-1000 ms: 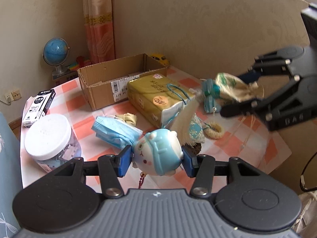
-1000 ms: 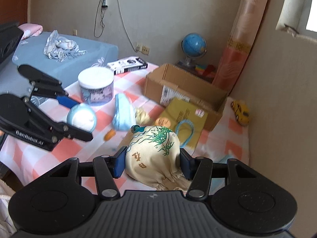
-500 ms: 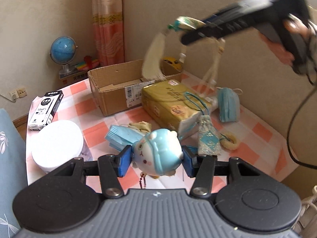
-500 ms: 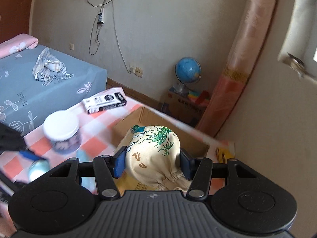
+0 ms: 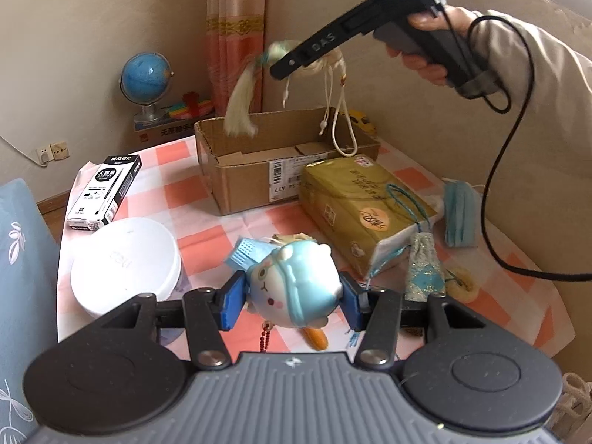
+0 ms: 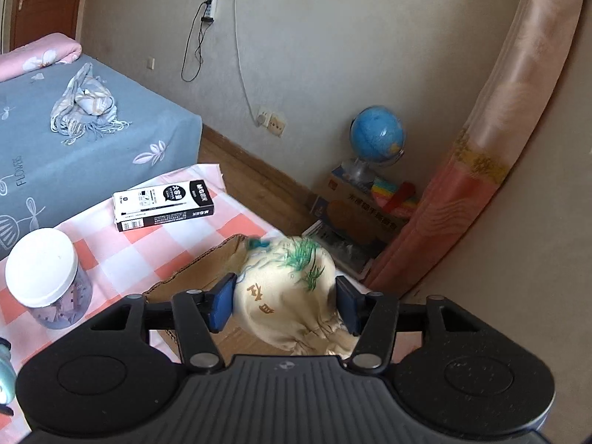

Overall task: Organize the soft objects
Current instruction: 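Carry both items to cardboard box while right tool opens, dropping pouch inside, then lower blue plush into cardboard box and open left tool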

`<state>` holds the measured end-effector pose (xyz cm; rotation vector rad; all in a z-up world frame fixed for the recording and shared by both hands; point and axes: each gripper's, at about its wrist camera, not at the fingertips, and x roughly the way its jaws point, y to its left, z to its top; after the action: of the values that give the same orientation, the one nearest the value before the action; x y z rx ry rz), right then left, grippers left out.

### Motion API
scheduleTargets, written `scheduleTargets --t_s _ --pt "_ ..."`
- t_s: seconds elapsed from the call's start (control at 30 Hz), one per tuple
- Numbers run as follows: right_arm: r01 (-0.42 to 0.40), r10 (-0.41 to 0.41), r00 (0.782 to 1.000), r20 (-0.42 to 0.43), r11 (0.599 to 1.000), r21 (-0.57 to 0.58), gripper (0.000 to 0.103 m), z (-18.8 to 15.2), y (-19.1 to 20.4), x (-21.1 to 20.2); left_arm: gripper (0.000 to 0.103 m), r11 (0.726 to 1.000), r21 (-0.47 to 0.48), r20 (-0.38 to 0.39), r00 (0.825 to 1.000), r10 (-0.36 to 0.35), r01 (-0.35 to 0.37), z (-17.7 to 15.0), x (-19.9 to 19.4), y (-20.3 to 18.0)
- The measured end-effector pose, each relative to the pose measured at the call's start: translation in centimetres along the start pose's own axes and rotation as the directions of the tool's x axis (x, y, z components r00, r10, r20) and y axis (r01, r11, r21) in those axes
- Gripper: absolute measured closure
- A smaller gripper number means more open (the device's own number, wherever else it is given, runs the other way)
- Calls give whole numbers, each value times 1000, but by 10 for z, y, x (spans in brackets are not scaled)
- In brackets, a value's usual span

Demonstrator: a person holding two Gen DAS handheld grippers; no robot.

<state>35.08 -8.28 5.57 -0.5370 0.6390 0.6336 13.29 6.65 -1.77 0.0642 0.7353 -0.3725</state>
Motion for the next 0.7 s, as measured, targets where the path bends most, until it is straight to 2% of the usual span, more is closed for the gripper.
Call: scheduleTargets --t_s 0.03,0.1,0.27,0.4,0.47,0.7 --pt "-7 7 1000 0 1000 10 17 -2 0 3 51 1000 0 -3 1000 2 -2 0 1 1" --pt "-13 12 1000 13 999 34 11 -8 1 6 51 1000 0 -8 1000 1 -1 1 4 2" --pt "1 0 1000 -12 996 86 10 -21 2 5 51 1000 8 -20 1000 -1 1 1 8 2" --pt "28 -23 999 -28 985 173 0 -33 1 -8 51 1000 17 -17 1000 -4 4 4 7 0" --pt "32 -25 999 -32 974 225 0 -42 2 -17 51 1000 24 -14 1000 -2 3 7 5 -2" --pt "119 -73 987 -140 929 351 0 -89 32 -52 51 998 58 -10 1000 14 -14 21 1 -4"
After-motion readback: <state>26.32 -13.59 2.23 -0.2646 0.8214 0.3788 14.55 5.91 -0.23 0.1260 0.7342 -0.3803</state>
